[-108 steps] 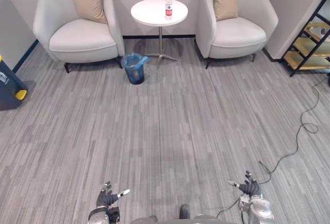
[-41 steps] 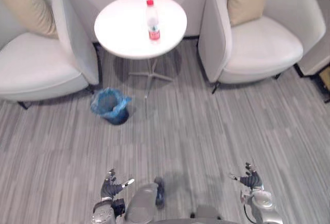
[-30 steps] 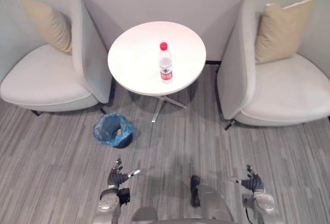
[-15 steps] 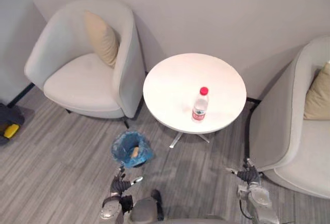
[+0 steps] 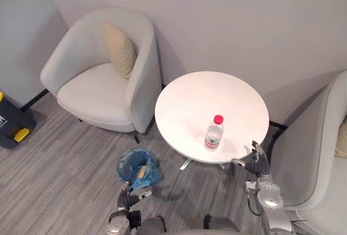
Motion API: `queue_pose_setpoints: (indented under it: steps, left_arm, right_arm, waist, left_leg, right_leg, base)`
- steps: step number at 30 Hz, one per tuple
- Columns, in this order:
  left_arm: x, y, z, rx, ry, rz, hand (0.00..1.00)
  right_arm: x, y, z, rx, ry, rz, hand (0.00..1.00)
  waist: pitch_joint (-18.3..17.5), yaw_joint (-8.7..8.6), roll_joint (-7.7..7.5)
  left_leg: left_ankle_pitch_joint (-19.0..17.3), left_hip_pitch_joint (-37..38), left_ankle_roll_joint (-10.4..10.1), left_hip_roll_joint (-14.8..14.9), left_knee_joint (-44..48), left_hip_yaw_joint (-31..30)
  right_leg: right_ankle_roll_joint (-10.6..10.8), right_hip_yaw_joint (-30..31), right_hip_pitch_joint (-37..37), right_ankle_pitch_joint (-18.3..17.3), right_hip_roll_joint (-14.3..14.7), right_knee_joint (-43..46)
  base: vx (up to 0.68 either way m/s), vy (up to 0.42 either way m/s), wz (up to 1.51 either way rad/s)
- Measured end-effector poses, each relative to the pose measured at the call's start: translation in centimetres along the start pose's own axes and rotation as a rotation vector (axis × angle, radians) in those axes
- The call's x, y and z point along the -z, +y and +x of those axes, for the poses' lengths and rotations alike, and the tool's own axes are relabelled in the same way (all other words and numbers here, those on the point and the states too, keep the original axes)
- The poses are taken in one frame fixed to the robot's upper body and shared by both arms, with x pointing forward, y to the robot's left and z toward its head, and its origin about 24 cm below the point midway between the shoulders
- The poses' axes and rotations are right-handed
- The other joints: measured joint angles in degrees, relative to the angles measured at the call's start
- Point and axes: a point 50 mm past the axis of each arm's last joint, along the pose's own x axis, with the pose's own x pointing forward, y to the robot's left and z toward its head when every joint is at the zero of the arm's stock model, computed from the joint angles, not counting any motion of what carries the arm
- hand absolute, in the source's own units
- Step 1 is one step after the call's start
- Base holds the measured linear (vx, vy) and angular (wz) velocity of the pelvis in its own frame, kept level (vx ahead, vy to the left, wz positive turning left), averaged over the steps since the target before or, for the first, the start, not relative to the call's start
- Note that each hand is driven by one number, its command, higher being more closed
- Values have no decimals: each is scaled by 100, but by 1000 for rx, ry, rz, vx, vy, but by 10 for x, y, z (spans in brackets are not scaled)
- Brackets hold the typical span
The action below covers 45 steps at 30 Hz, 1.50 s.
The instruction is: Gather rubbish on tea table into small bin, then transfer packed bag to large trash can.
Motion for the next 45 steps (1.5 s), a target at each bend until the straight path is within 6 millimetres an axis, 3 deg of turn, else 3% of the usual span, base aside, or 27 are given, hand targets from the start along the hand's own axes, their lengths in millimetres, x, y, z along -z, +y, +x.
queue_pose_setpoints:
  steps: [10, 15, 16, 21, 22, 27, 32, 34, 38, 40, 45]
  left_arm:
    - [11, 14, -1, -20, 46, 44, 0]
    - [12, 11, -1, -7, 47, 51, 0]
    - [11, 11, -1, -6, 45, 51, 0]
    - [10, 11, -1, -7, 36, 41, 0]
    - [11, 10, -1, -4, 38, 35, 0]
    - [13, 8, -2, 6, 45, 19, 0]
    - [12, 7, -2, 6, 39, 11, 0]
    - [11, 7, -2, 7, 35, 11, 0]
    - [9, 7, -1, 7, 29, 11, 0]
    - [9, 7, -1, 6, 28, 13, 0]
    - [9, 7, 0, 6, 27, 26, 0]
  right_arm:
    - [0, 13, 17, -96, -2, -133, 0]
    - [-9, 14, 42, -63, 1, -162, 0]
    - [-13, 14, 46, -58, -6, -163, 100]
    - [-63, 14, 83, 18, -110, -112, 100]
    - [-70, 10, 89, 38, -119, -97, 100]
    - [-81, 8, 96, 36, -132, -65, 100]
    - [-89, 5, 96, 43, -161, -36, 100]
    - [-103, 3, 92, 44, -233, -24, 100]
    - [-131, -4, 59, 42, -457, -2, 100]
    - [-130, -4, 45, 37, -499, -12, 100]
    - [-105, 7, 22, -26, -461, -18, 100]
  waist:
    - [-29, 14, 75]
    - [103, 91, 210]
    - [118, 103, 230]
    - [454, 165, 362]
    - [493, 298, 391]
    - [608, 418, 451]
    - [637, 415, 465]
    - [644, 401, 466]
    - [649, 282, 449]
    - [655, 282, 414]
    - [635, 261, 287]
  left_leg:
    - [131, -31, 72, -173, -195, -324]
    - [425, -167, 105, -305, -408, -556]
    - [460, -216, 107, -311, -409, -590]
    - [772, -604, 90, -319, -531, -774]
    - [847, -662, 82, -318, -586, -793]
    - [852, -854, 77, -321, -577, -906]
    - [894, -959, 46, -356, -545, -972]
    - [935, -959, 111, -386, -553, -1006]
    - [924, -867, 129, -470, -590, -1174]
    - [920, -745, 132, -505, -633, -1252]
    - [927, -668, 131, -604, -667, -1482]
  right_leg:
    - [91, -324, 437, 349, -97, -817]
    - [96, -543, 364, 501, -165, -897]
    - [100, -570, 322, 521, -167, -895]
    - [70, -721, -24, 707, -151, -879]
    - [56, -738, -92, 745, -149, -877]
    - [67, -742, -245, 726, -159, -871]
    - [127, -753, -314, 740, -210, -865]
    - [96, -758, -324, 756, -206, -840]
    - [105, -918, -159, 624, -268, -795]
    - [126, -973, -27, 520, -295, -766]
    - [112, -1365, 97, 156, -390, -409]
  base:
    - [27, 23, 18]
    - [-91, 12, 23]
    - [-204, 1, 22]
    - [-195, -1, 20]
    - [-160, 6, 14]
    - [-99, 5, 8]
    - [30, 3, 8]
    - [81, -4, 5]
    - [101, -14, 26]
    - [86, -24, 29]
    - [14, -31, 38]
